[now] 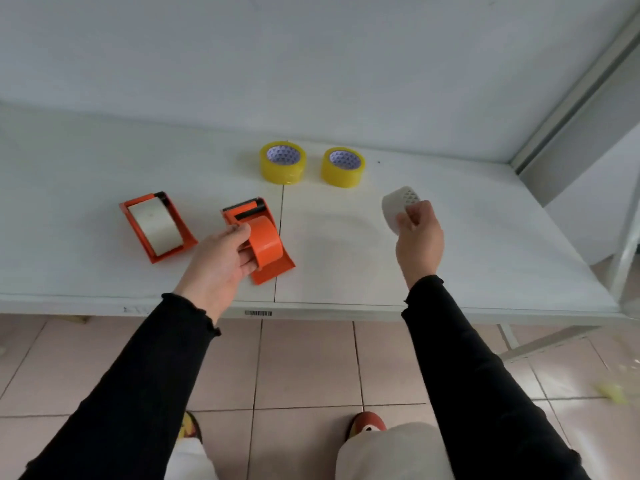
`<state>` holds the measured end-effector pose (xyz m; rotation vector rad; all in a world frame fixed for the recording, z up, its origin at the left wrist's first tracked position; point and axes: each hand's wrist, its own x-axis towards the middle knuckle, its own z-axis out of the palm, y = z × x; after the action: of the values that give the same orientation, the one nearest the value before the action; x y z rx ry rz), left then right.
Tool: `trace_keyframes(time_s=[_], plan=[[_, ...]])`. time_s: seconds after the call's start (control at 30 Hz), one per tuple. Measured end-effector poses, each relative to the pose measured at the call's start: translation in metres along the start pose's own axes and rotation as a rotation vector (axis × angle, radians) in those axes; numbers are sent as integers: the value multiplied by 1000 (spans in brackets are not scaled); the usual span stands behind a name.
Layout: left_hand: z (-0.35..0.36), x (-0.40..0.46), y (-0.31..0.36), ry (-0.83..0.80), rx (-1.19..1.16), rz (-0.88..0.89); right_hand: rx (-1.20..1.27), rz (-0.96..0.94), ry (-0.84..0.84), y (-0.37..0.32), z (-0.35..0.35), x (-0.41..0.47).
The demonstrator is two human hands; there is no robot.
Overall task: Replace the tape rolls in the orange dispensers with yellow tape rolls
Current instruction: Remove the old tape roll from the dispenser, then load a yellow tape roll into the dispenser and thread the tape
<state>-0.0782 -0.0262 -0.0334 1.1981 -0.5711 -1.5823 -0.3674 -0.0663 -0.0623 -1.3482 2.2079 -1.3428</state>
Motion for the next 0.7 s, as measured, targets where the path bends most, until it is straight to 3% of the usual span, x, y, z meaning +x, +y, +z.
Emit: trace_keyframes(time_s=[0.17,0.43,0.53,0.7], plan=[[-9,0,7,47,19,7,-318,117,3,35,-24,36],[-26,-1,17,149,-5,8,-655,93,-36,45,-18,49],[-35,-1,20,172,3,18,-568,-85,-13,17,13,46],[-40,-4,22,215,58,35,-321,-369,-299,-70,104,32]])
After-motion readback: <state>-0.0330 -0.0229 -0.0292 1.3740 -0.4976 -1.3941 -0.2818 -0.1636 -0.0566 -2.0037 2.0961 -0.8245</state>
